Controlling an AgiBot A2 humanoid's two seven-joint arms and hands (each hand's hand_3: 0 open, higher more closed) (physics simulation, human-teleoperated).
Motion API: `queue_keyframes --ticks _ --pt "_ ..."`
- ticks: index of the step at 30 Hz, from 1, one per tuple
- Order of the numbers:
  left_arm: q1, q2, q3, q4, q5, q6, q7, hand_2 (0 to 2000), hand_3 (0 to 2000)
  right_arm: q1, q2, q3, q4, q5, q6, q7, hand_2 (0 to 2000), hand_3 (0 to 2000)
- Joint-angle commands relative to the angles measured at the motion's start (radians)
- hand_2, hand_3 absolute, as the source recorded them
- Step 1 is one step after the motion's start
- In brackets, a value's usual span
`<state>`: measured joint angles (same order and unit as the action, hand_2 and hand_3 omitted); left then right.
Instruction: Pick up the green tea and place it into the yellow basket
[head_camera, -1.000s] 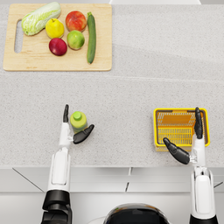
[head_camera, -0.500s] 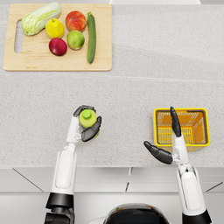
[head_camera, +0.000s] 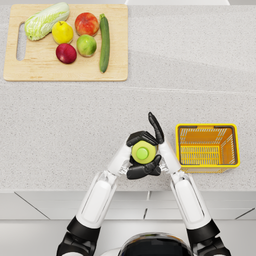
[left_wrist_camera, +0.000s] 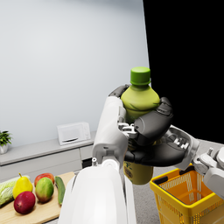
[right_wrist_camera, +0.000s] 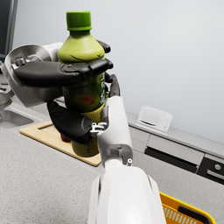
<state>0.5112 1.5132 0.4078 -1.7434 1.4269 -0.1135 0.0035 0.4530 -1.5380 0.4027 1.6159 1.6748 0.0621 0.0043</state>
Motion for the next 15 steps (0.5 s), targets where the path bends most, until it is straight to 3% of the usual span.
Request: queue_keyframes --ticks 1,2,3,4,5,6,7,8,12,15 --pt "0.013 0.003 0.077 0.000 0.001 0.005 -0.005 2000 2000 0.280 0.277 0.402 -0.018 0.012 0.016 0.001 0 0" --pt "0.013 -0.007 0.081 -0.001 0.002 0.014 -0.010 2000 2000 0.104 0.054 0.117 -0.018 0.021 -0.003 -0.001 0 0" --pt "0.012 -0.013 0.082 -0.002 0.003 0.033 -0.014 2000 2000 0.109 0.075 0.135 -0.005 0.028 0.012 0.000 1361 327" --pt "0.014 -0.020 0.079 0.000 0.003 0.036 -0.019 2000 2000 0.107 0.081 0.140 -0.001 0.033 0.127 0.009 2000 653" --pt "0.016 -0.026 0.075 0.001 0.003 0.032 -0.020 2000 2000 0.108 0.088 0.143 0.007 0.037 0.214 0.011 2000 980" --pt "0.012 -0.036 0.071 -0.003 0.002 0.029 -0.021 2000 2000 0.109 0.095 0.146 0.008 0.039 0.216 0.014 2000 1307" --pt "0.011 -0.043 0.069 -0.012 0.002 0.022 -0.021 639 1673 0.109 0.103 0.145 0.011 0.041 0.197 0.015 2000 1633" --pt "-0.002 -0.059 0.048 -0.040 0.001 0.030 -0.021 0 1347 0.112 0.111 0.136 0.015 0.043 0.207 0.017 2000 1960" --pt "-0.054 -0.096 -0.102 -0.110 -0.001 0.054 -0.012 0 40 0.121 0.101 0.061 0.032 0.043 0.108 0.012 2000 2000" --pt "-0.128 -0.098 -0.372 -0.129 -0.002 0.055 -0.009 0 0 0.148 0.071 -0.097 0.048 0.043 0.013 0.016 2000 2000"
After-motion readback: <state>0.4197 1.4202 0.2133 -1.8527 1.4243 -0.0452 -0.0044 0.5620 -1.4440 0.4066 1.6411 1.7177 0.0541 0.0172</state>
